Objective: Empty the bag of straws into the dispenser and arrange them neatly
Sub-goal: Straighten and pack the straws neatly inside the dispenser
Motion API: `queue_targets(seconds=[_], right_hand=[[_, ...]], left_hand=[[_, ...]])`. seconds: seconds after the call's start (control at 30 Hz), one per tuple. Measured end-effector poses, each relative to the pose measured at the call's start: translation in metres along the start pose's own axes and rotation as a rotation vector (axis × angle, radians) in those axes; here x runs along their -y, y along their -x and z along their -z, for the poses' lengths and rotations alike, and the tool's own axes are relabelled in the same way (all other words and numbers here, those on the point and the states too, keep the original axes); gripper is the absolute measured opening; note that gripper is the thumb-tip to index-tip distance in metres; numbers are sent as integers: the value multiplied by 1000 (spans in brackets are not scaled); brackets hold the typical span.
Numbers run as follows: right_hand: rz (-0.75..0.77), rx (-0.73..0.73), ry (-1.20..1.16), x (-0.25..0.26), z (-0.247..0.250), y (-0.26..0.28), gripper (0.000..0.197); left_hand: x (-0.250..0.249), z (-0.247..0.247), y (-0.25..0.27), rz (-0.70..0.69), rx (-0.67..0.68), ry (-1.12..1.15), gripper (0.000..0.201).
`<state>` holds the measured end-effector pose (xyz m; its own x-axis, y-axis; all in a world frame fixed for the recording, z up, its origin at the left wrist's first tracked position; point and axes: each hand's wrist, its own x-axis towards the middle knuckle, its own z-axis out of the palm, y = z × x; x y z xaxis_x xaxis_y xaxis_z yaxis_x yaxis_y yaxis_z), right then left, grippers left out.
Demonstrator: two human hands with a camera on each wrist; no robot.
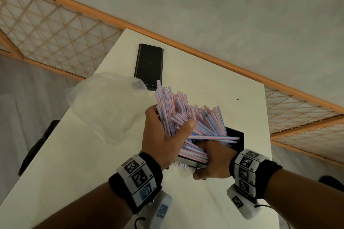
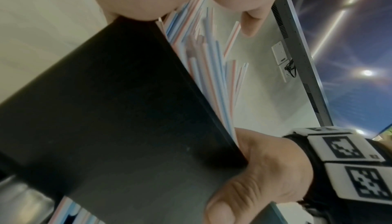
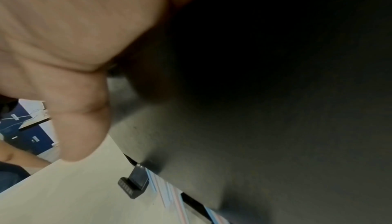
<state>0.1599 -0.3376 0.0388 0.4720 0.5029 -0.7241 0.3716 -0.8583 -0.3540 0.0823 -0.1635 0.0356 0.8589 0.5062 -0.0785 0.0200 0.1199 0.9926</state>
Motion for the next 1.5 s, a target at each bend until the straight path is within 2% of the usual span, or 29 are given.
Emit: queue_targets(seconds=[0.03,0.1,0.23,0.37,0.47,0.63,0.7,0.83,0.93,1.03,1.2,1.37,1.5], right_hand=[[3,-8,-10,1,0,1,31],[7,-37,-23,3,0,2,25],[-12,-29,-21,0,-1,5,36],[-39,26,-21,-1,-3,3,41],[-40,26,30,2,0,1,56],[-100,182,26,0,4,-6,62],[-98,192,30,-2,4,-8,71],[-57,252,91,0,9,-11,107],[-25,279,125,2,11,-17,115],[-17,300,149,7,13,-22,113],[-28,285,129,4,12,-23,118],[-81,227,187,9,4,-18,83],[-70,181,225,10,2,-13,85]], left_hand=[[0,0,0,3,4,-2,69],[0,2,1,5,11,-15,71],[3,3,1,9,40,-108,83],[8,2,3,10,58,-153,82],[10,2,2,5,50,-144,79],[11,1,1,9,43,-126,77],[11,1,1,21,36,-120,74],[13,1,0,40,33,-153,73],[15,1,0,49,38,-170,74],[14,1,0,61,35,-190,74],[15,1,-1,62,34,-224,63],[15,1,-2,60,35,-199,66],[14,0,-2,57,34,-224,69]])
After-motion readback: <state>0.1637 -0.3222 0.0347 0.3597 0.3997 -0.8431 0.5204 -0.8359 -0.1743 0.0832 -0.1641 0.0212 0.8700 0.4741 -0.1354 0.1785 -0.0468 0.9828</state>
